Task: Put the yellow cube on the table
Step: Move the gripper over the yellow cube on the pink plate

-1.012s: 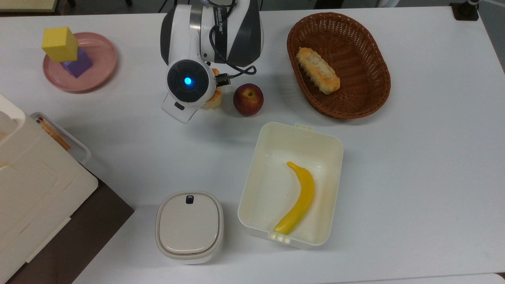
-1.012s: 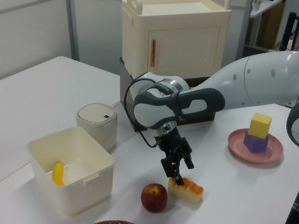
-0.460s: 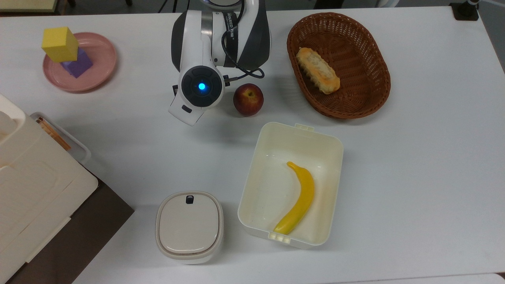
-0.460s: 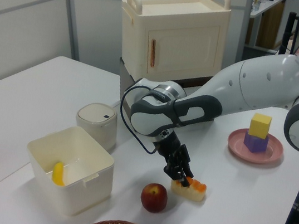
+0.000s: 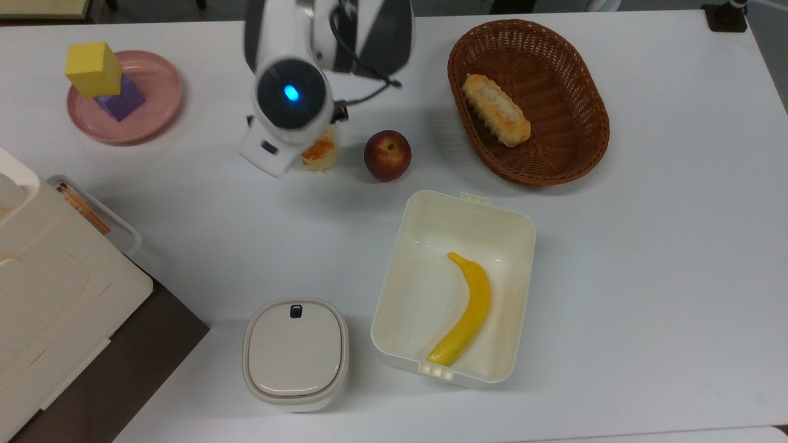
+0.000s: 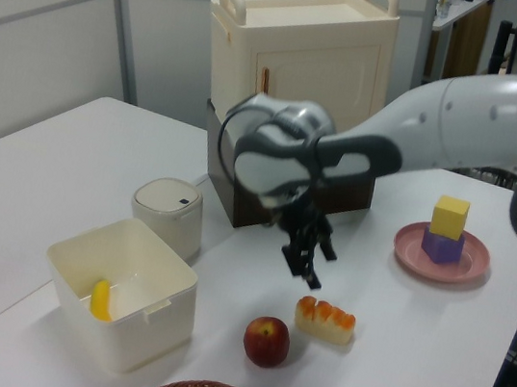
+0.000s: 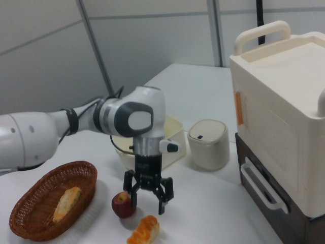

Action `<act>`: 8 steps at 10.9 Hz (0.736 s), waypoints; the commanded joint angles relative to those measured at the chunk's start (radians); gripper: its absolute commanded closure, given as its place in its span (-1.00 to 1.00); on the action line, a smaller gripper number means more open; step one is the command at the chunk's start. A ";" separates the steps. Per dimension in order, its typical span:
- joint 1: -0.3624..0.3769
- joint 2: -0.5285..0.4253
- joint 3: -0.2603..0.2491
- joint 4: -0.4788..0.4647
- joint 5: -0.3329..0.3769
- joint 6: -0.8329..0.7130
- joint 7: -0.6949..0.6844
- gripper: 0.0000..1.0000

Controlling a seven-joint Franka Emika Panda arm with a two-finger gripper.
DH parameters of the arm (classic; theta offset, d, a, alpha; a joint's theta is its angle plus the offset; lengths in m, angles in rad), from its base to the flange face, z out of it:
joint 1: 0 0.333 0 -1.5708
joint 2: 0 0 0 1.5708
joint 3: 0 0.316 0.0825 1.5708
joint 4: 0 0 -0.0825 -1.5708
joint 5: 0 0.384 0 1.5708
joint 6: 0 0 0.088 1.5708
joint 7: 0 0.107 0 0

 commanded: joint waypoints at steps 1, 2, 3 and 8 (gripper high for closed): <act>-0.079 -0.105 -0.011 -0.008 -0.016 -0.026 -0.028 -1.00; -0.132 -0.114 -0.009 0.019 -0.034 -0.027 -0.028 -1.00; -0.171 -0.121 -0.011 0.024 -0.064 -0.026 -0.040 -1.00; -0.353 -0.124 -0.009 0.024 -0.164 -0.023 -0.313 -1.00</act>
